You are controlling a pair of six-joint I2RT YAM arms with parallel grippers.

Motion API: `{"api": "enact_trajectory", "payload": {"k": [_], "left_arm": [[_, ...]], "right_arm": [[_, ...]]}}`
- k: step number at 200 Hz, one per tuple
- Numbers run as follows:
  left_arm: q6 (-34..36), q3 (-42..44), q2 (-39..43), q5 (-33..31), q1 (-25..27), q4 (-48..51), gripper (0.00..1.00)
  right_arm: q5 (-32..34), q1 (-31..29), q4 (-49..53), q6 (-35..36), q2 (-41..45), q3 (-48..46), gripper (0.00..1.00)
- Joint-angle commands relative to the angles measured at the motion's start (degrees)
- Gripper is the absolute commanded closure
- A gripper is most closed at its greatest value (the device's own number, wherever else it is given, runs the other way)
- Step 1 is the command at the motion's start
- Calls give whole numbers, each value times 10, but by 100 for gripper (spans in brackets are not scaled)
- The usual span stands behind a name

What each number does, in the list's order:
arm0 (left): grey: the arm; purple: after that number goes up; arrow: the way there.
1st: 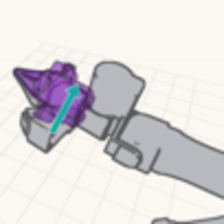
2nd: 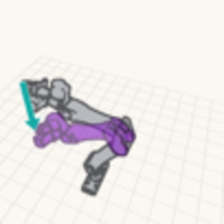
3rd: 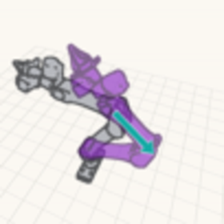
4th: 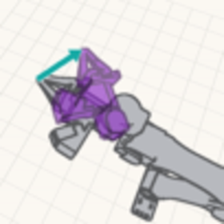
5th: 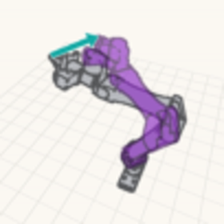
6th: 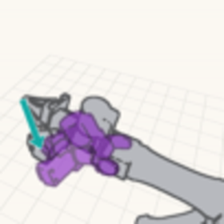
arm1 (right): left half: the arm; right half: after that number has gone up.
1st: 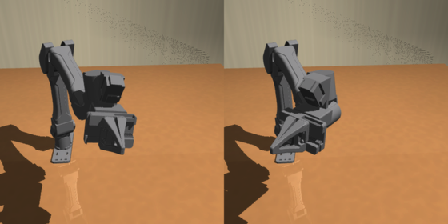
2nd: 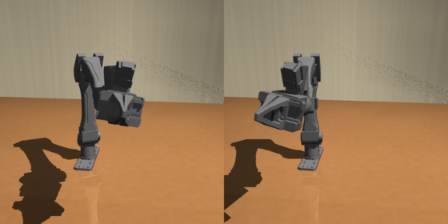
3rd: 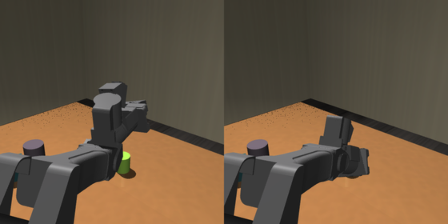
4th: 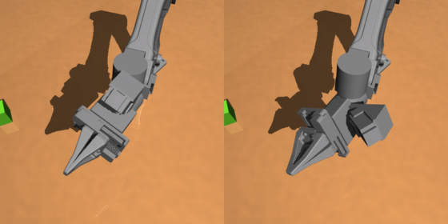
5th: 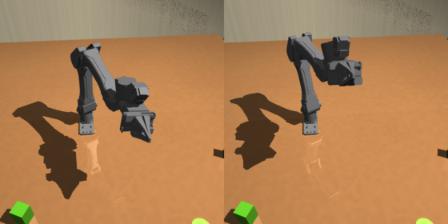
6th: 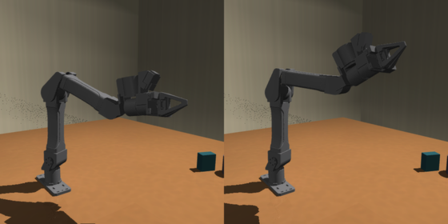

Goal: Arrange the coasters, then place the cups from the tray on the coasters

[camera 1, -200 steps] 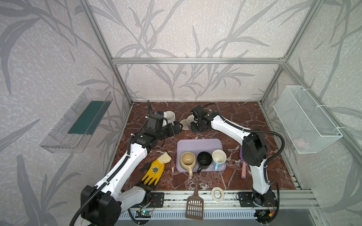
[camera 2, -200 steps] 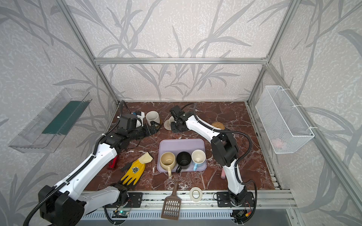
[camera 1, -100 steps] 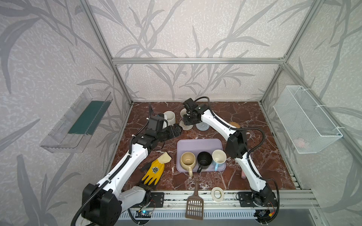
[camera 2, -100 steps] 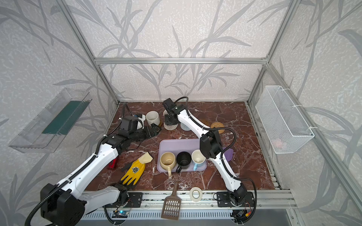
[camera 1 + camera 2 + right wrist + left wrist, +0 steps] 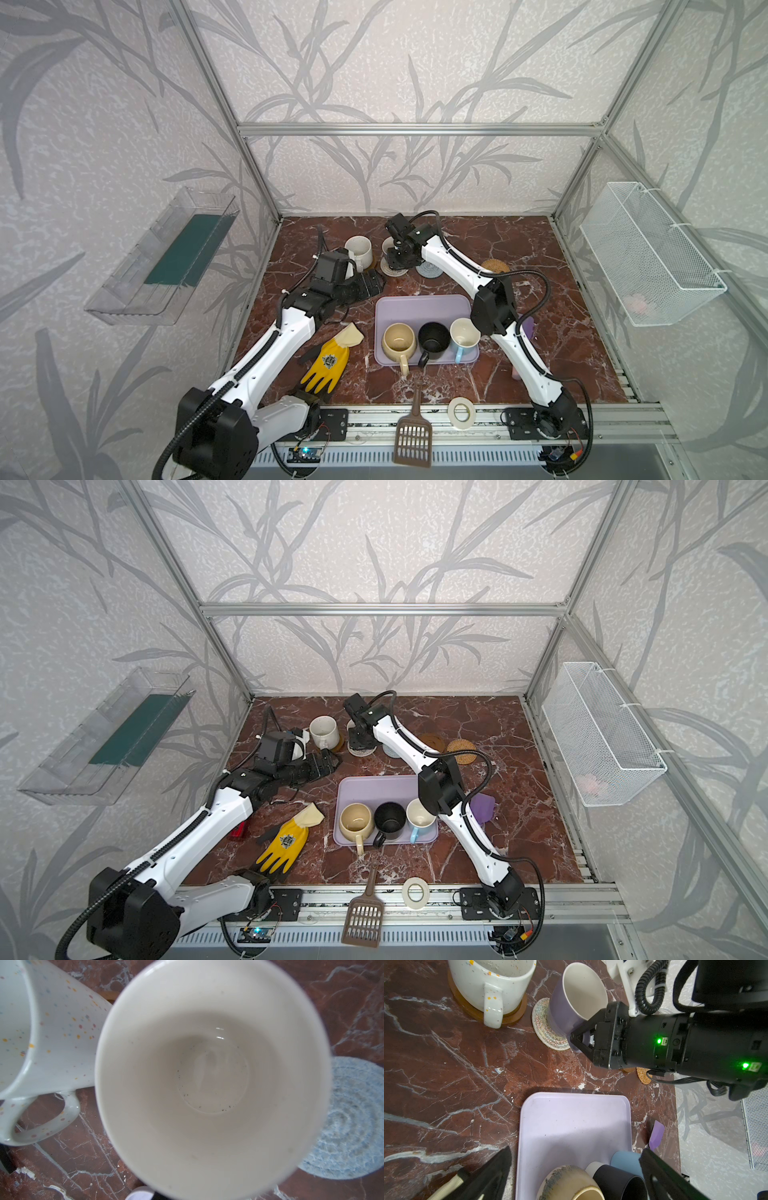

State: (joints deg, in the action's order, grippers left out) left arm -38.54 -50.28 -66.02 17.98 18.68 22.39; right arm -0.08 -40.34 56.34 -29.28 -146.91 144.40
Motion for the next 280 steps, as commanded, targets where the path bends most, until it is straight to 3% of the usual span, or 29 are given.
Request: {"api": "enact_trajectory", "payload": {"k": [1, 106, 147, 203, 234, 280], "left_arm": [[0, 11, 7, 1, -2, -6, 1], [10, 20, 28, -12, -3, 10, 2], [13, 22, 44, -15, -4, 21, 2], [5, 40, 74, -15, -3, 30, 2], [43, 9, 72, -54, 0, 130, 1], [37, 5, 107, -49, 22, 185, 1]], "right_arm": [[2, -3, -17, -6, -2, 27, 100], [-12, -4, -52, -26, 19, -60, 100], [-45, -4, -68, -33, 27, -73, 63], [-34, -11, -66, -17, 47, -67, 57], [5, -15, -47, -5, 83, -83, 34], [1, -16, -139, -3, 216, -242, 8]]}}
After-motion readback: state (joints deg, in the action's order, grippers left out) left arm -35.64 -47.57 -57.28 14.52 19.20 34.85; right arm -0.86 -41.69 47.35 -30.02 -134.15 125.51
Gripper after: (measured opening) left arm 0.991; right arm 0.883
